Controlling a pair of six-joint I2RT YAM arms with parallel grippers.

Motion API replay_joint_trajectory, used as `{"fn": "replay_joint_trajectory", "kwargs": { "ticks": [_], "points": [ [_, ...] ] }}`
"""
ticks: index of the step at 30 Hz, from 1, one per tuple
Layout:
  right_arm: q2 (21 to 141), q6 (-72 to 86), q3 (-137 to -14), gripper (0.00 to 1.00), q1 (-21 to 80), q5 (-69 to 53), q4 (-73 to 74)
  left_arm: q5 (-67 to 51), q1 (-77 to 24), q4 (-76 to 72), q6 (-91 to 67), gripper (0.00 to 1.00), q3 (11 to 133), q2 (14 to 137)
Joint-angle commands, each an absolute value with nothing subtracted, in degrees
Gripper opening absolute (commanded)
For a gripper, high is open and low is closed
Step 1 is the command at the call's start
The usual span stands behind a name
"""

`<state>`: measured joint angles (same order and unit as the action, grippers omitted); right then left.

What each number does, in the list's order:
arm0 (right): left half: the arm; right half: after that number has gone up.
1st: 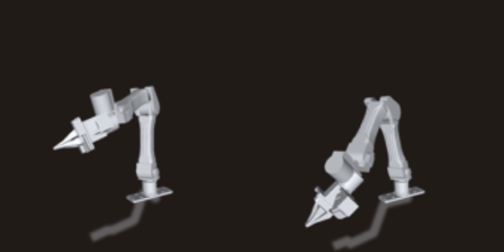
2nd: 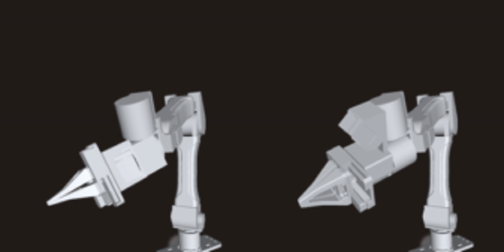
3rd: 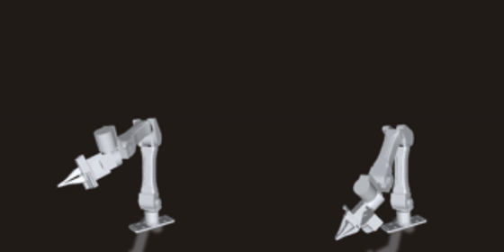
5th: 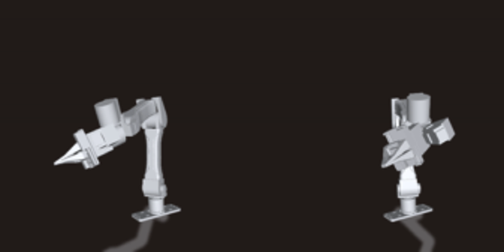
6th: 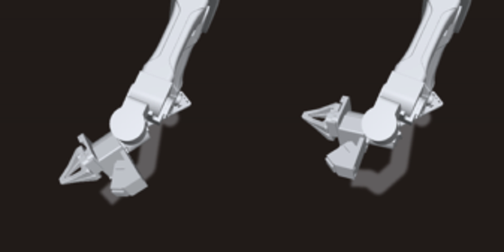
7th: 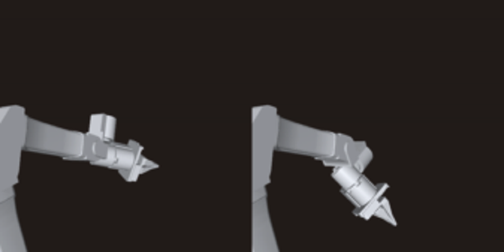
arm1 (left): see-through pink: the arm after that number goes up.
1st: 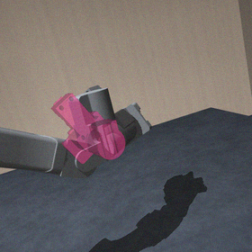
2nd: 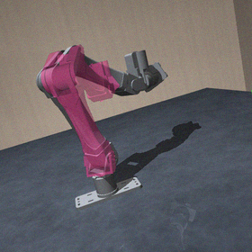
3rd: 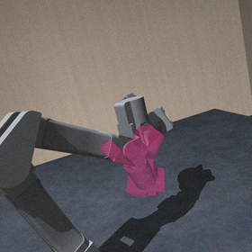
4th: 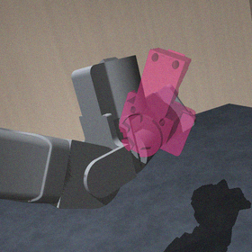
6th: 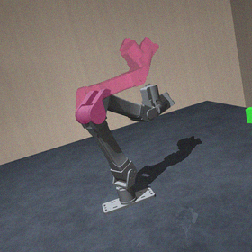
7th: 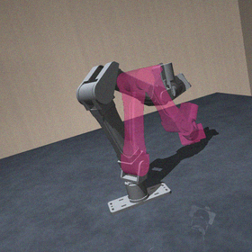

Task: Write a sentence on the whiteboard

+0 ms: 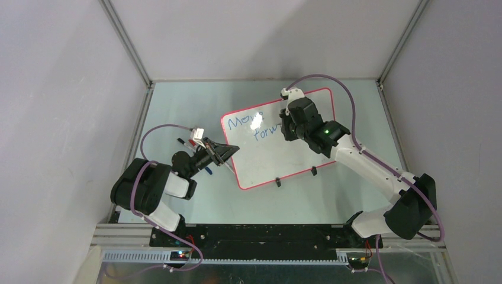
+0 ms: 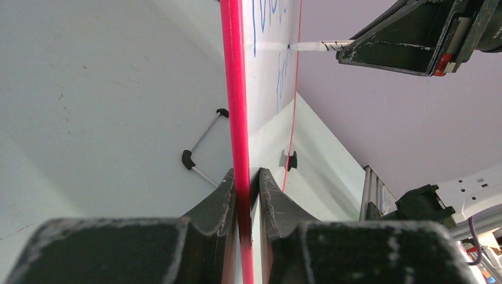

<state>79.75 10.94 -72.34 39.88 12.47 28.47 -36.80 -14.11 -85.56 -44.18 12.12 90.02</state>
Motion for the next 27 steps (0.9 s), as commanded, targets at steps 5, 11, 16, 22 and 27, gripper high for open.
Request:
{"fn": "replay_joint_trajectory", "kwargs": {
  "ticks": [5, 11, 16, 22, 27],
  "points": [
    [80.2, 11.7, -73.9, 0.0, 40.1, 11.3, 29.7, -35.2, -13.3, -87.7, -41.5, 0.0, 13.4, 90.1],
    [80.1, 11.7, -73.8, 0.0, 40.7, 12.5, 31.8, -35.2, -13.3, -87.7, -41.5, 0.0, 13.3, 90.0],
    [80.1, 11.5, -73.9, 0.0, 40.7, 14.5, 32.3, -35.2, -13.3, -87.7, -41.5, 0.0, 13.3, 89.9],
    [79.9, 11.4, -73.8, 0.0, 39.9, 15.2, 30.9, -35.2, -13.4, -87.7, -41.5, 0.0, 13.3, 89.9],
    [79.7, 11.5, -74.1, 0.0, 39.6, 14.6, 29.3, -35.2, -13.4, -87.7, -41.5, 0.0, 13.2, 89.9]
  ]
}}
